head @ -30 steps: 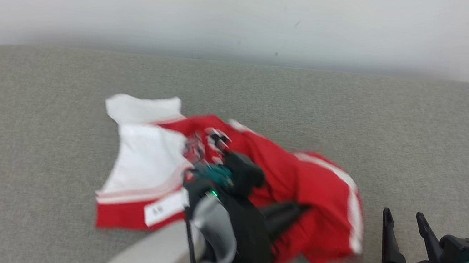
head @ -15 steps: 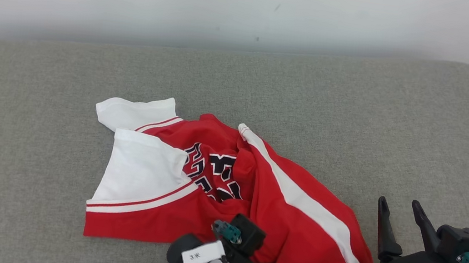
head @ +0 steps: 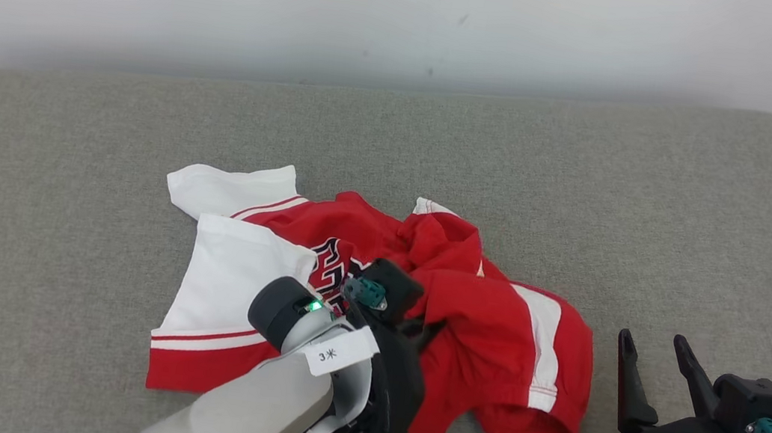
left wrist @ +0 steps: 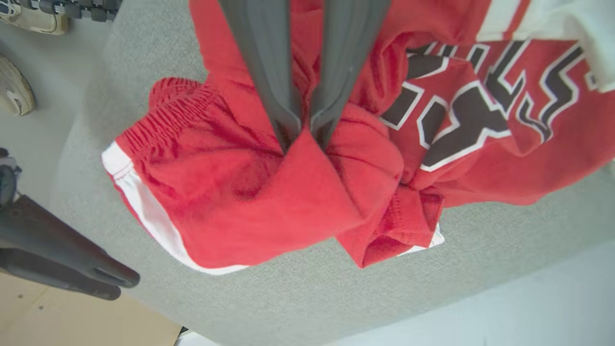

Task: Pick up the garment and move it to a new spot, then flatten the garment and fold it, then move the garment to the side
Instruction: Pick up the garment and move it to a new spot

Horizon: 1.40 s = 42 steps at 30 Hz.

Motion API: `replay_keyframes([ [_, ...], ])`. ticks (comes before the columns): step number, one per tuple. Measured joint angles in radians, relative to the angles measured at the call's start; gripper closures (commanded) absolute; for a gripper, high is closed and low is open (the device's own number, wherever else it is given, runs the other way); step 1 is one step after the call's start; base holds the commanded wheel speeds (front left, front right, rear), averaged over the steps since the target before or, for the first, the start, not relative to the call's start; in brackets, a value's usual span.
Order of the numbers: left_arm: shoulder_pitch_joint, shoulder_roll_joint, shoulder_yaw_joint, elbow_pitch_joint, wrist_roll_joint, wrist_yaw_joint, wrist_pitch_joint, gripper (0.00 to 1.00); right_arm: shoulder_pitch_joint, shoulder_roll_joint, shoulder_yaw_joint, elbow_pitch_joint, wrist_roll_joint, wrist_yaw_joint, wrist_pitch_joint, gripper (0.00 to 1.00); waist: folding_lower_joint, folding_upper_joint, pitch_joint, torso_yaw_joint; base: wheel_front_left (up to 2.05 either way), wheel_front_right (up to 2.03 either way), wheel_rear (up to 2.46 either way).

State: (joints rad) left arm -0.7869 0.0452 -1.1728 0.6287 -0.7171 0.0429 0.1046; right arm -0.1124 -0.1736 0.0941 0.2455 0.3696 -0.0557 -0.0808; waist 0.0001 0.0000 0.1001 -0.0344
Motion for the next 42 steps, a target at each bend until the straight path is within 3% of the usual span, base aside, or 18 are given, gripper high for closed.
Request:
replay_keyframes([
  [5,0.012,-0.002,-0.047,0.023,0.004,0.002,-0.010,1.00,0.000,0.004,0.008,0.001,0.000,0.000,0.000,0.00,0.0000,0.0000,-0.002,0.002,0.00,0.00,0.00],
  [6,0.017,-0.002,-0.057,0.028,0.005,0.005,-0.010,0.72,0.000,0.004,0.008,0.001,0.000,0.000,0.000,0.00,0.0000,0.0000,-0.002,0.002,0.00,0.00,0.00],
  [7,0.023,-0.001,-0.065,0.030,0.006,0.010,-0.010,0.16,0.000,0.004,0.008,0.002,0.000,0.000,0.000,0.00,0.0000,0.0000,-0.003,0.002,0.00,0.00,0.00],
  [8,0.026,-0.001,-0.068,0.030,0.005,0.011,-0.016,0.00,0.000,0.004,0.008,0.002,0.000,0.000,0.000,0.00,0.0000,0.0000,-0.003,0.003,0.00,0.00,0.00],
  [25,0.025,-0.001,-0.054,-0.025,0.016,0.046,-0.125,0.00,0.046,0.013,-0.013,0.034,0.018,-0.002,-0.018,0.00,-0.0001,0.0000,-0.045,0.051,0.00,0.00,0.00],
  [35,0.022,0.108,-0.023,0.003,0.023,0.055,-0.139,0.00,0.061,0.016,-0.012,0.035,0.025,-0.003,-0.026,0.00,-0.0001,0.0000,-0.067,0.093,0.00,0.00,0.00],
  [42,0.000,0.169,-0.007,0.057,0.004,0.053,-0.058,0.00,0.061,0.020,-0.002,0.035,0.025,-0.003,-0.026,0.00,-0.0001,-0.0001,-0.071,0.097,0.00,0.00,0.00],
])
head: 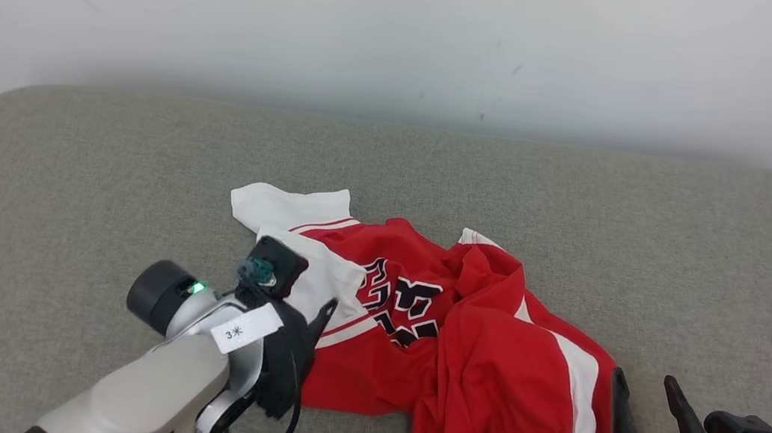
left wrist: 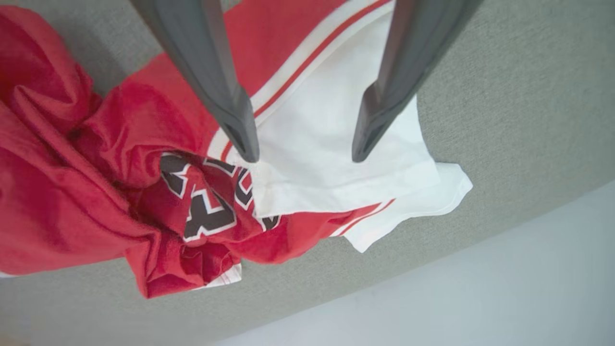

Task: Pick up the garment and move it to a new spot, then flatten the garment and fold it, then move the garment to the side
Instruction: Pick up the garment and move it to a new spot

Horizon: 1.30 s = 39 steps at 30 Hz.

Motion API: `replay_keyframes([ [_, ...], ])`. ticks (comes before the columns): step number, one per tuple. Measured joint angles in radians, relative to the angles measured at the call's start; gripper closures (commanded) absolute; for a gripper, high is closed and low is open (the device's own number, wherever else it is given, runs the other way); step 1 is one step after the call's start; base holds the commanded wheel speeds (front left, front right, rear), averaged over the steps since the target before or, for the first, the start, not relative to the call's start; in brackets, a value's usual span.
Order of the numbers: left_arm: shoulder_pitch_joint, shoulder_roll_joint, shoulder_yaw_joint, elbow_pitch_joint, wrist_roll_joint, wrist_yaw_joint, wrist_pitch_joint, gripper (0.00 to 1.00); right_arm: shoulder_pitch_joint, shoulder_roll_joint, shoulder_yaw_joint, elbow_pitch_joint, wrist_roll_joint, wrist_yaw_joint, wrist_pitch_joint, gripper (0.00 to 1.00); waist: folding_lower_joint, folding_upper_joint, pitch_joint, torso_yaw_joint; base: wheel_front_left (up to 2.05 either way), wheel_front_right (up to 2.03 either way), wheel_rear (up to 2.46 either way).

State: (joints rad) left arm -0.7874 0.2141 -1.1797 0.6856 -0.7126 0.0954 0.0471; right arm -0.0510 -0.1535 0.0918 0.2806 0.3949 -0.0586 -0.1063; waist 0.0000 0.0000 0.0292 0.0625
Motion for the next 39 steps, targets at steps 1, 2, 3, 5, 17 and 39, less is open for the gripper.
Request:
replay_keyframes([
  [1,-0.001,0.004,-0.009,0.010,-0.002,-0.007,0.029,0.00,0.000,0.001,0.001,-0.001,0.000,0.001,0.000,0.00,0.0000,0.0000,0.000,0.000,0.00,0.00,0.00],
  [2,-0.001,0.004,-0.009,0.010,-0.002,-0.007,0.029,0.00,0.000,0.001,0.001,-0.001,0.000,0.001,0.000,0.00,0.0000,0.0000,0.000,0.000,0.00,0.00,0.00],
  [3,0.000,0.006,-0.015,0.015,-0.002,-0.018,0.042,0.00,0.000,0.000,0.001,0.000,0.000,0.002,0.000,0.00,-0.0001,0.0001,0.001,-0.001,0.00,0.00,0.00],
  [5,-0.001,0.006,-0.021,0.017,-0.012,-0.037,0.071,0.00,0.000,-0.001,0.000,-0.001,0.005,0.003,0.000,0.00,0.0000,0.0001,0.003,-0.002,0.00,0.00,0.00],
  [17,-0.029,0.000,-0.070,0.122,-0.011,-0.115,0.218,0.00,-0.011,-0.003,0.003,-0.017,0.008,0.005,0.002,0.00,0.0000,0.0001,0.051,-0.019,0.00,0.00,0.00],
  [39,-0.049,-0.048,-0.074,0.237,-0.010,-0.195,0.216,1.00,-0.042,-0.006,-0.009,0.001,0.009,0.001,0.008,0.00,0.0000,0.0001,0.076,-0.038,0.00,0.00,0.00],
])
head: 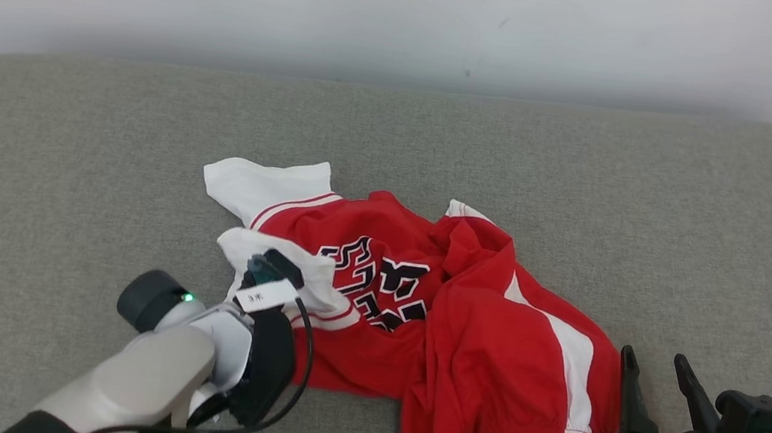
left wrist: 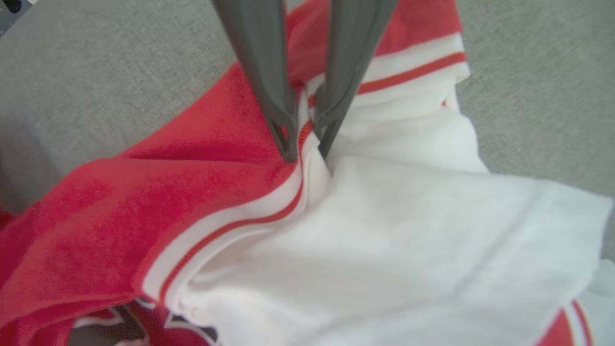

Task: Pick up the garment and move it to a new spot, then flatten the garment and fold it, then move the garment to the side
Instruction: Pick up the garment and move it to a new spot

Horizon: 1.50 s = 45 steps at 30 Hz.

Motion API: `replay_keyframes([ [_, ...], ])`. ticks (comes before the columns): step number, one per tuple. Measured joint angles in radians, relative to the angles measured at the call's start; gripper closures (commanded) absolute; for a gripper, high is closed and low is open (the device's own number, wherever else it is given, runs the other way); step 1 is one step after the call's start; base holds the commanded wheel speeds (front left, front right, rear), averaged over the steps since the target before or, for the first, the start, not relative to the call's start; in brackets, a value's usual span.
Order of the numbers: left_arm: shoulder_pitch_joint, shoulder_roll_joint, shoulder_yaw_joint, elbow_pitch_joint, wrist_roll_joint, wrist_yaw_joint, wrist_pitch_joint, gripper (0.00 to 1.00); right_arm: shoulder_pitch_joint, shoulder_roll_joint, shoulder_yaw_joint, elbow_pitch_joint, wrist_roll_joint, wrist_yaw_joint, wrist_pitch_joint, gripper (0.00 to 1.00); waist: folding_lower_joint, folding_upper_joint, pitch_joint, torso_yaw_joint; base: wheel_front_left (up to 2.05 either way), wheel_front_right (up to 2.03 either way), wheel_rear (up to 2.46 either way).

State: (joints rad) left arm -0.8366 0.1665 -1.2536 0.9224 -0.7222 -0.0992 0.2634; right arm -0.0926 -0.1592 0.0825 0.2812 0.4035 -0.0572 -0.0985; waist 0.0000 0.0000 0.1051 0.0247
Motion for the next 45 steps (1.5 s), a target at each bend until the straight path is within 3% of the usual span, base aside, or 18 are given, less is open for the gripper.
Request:
replay_keyframes([
  [8,-0.125,0.041,0.077,-0.045,-0.036,-0.015,-0.086,1.00,0.005,-0.001,-0.010,0.010,0.007,0.000,-0.009,0.00,0.0000,0.0000,-0.016,0.033,0.00,0.00,0.00],
  [15,-0.259,0.146,0.116,-0.072,-0.032,-0.016,-0.125,1.00,0.006,0.007,-0.001,0.018,0.008,0.000,-0.013,0.00,0.0000,0.0000,-0.038,0.059,0.00,0.00,0.00],
  [33,-0.435,0.489,0.173,0.006,0.006,-0.024,-0.142,1.00,0.046,-0.005,-0.011,0.005,0.011,0.000,-0.020,0.00,-0.0001,0.0000,-0.030,0.090,0.00,0.00,0.00],
  [45,-0.461,0.608,0.137,0.069,0.065,-0.025,-0.132,1.00,0.031,-0.030,-0.008,-0.042,0.008,0.000,-0.006,0.00,0.0000,0.0001,0.037,0.114,0.00,0.00,0.00],
])
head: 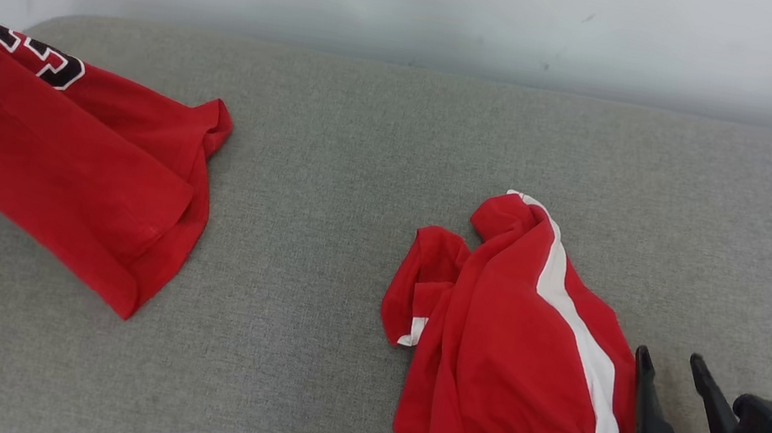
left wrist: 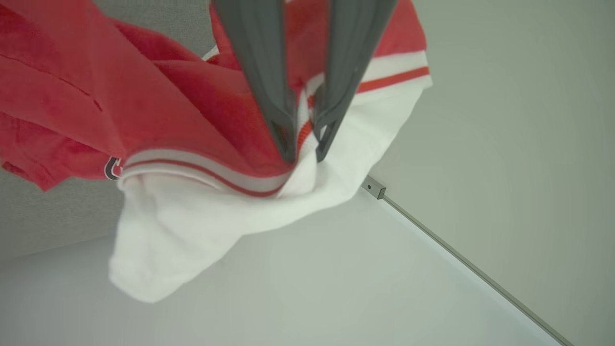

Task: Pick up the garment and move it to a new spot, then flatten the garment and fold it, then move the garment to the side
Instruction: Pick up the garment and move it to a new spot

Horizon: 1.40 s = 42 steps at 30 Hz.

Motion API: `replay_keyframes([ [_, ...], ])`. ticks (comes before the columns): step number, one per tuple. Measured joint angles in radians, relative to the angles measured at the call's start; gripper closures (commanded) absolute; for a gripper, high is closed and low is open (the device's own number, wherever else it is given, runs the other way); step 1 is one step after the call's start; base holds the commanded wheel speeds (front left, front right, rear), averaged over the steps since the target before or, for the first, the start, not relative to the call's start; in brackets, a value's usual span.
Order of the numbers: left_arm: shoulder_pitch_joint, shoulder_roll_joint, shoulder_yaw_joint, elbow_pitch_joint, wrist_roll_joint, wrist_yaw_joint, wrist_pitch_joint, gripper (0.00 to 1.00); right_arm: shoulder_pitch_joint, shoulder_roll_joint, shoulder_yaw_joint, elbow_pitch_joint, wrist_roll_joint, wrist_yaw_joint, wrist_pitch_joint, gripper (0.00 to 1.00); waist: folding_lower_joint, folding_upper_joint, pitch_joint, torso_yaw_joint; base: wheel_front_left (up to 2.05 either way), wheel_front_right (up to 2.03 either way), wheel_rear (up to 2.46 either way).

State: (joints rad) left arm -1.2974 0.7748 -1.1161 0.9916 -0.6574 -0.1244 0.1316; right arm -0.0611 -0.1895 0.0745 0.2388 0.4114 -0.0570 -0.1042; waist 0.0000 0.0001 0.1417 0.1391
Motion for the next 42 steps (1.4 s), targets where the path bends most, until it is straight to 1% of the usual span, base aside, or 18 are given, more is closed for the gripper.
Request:
replay_keyframes([
  [2,0.003,0.000,0.001,0.003,-0.001,0.001,0.000,1.00,-0.008,-0.001,0.000,-0.004,0.000,0.000,0.001,0.00,0.0000,0.0000,0.006,0.002,0.00,0.00,0.00],
  [4,0.020,-0.015,0.005,0.005,-0.009,0.001,0.000,1.00,-0.020,-0.007,0.000,-0.012,-0.002,0.000,0.009,0.00,-0.0001,-0.0001,0.018,0.006,0.00,0.00,0.00],
  [8,0.087,-0.074,0.011,0.017,-0.055,0.001,-0.001,1.00,-0.032,-0.015,0.007,-0.021,-0.008,0.000,0.019,0.00,0.0001,0.0000,0.041,0.012,0.00,0.00,0.00],
  [11,0.148,-0.101,0.025,0.034,-0.088,0.001,-0.002,1.00,-0.039,-0.017,0.017,-0.025,-0.009,0.001,0.027,0.00,0.0000,0.0000,0.057,0.011,0.00,0.00,0.00],
  [14,0.187,-0.121,0.068,0.059,-0.158,0.001,-0.014,1.00,-0.066,-0.020,0.023,-0.040,-0.014,0.001,0.035,0.00,0.0000,0.0000,0.072,0.005,0.00,0.00,0.00],
  [16,0.212,-0.147,0.097,0.070,-0.199,0.001,-0.015,1.00,-0.077,-0.023,0.023,-0.046,-0.017,0.001,0.042,0.00,0.0000,0.0000,0.083,-0.002,0.00,0.00,0.00],
  [20,0.262,-0.207,0.108,0.086,-0.235,0.001,-0.024,1.00,-0.076,-0.032,0.022,-0.046,-0.018,0.001,0.044,0.00,0.0001,0.0000,0.101,-0.019,0.00,0.00,0.00],
  [22,0.277,-0.215,0.117,0.099,-0.247,0.001,-0.024,1.00,-0.076,-0.033,0.021,-0.048,-0.018,0.001,0.052,0.00,0.0001,0.0000,0.109,-0.027,0.00,0.00,0.00],
  [23,0.286,-0.213,0.128,0.115,-0.251,0.002,-0.028,0.91,-0.076,-0.033,0.021,-0.052,-0.018,0.001,0.052,0.00,0.0000,0.0000,0.117,-0.035,0.00,0.00,0.00],
  [24,0.286,-0.215,0.131,0.124,-0.253,0.007,-0.028,0.00,-0.076,-0.033,0.018,-0.053,-0.018,0.000,0.052,0.00,0.0000,0.0000,0.121,-0.037,0.00,0.00,0.00],
  [27,0.285,-0.221,0.135,0.134,-0.254,0.018,-0.037,0.00,-0.076,-0.037,0.009,-0.052,-0.018,0.000,0.052,0.00,0.0001,0.0000,0.130,-0.043,0.00,0.00,0.00],
  [32,0.265,-0.254,0.160,0.142,-0.278,0.017,-0.050,0.00,-0.076,-0.037,0.000,-0.042,-0.018,-0.005,0.052,0.00,0.0000,0.0000,0.124,-0.035,0.00,0.00,0.00],
  [37,0.242,-0.275,0.193,0.129,-0.308,0.017,-0.088,0.00,-0.074,-0.031,-0.002,-0.016,-0.017,-0.005,0.050,0.00,0.0000,0.0000,0.099,-0.022,0.00,0.00,0.00],
  [42,0.241,-0.314,0.186,0.087,-0.300,0.010,-0.145,0.00,-0.068,-0.028,-0.009,0.012,-0.007,-0.005,0.041,0.00,0.0000,0.0000,0.063,-0.005,0.00,0.00,0.00],
])
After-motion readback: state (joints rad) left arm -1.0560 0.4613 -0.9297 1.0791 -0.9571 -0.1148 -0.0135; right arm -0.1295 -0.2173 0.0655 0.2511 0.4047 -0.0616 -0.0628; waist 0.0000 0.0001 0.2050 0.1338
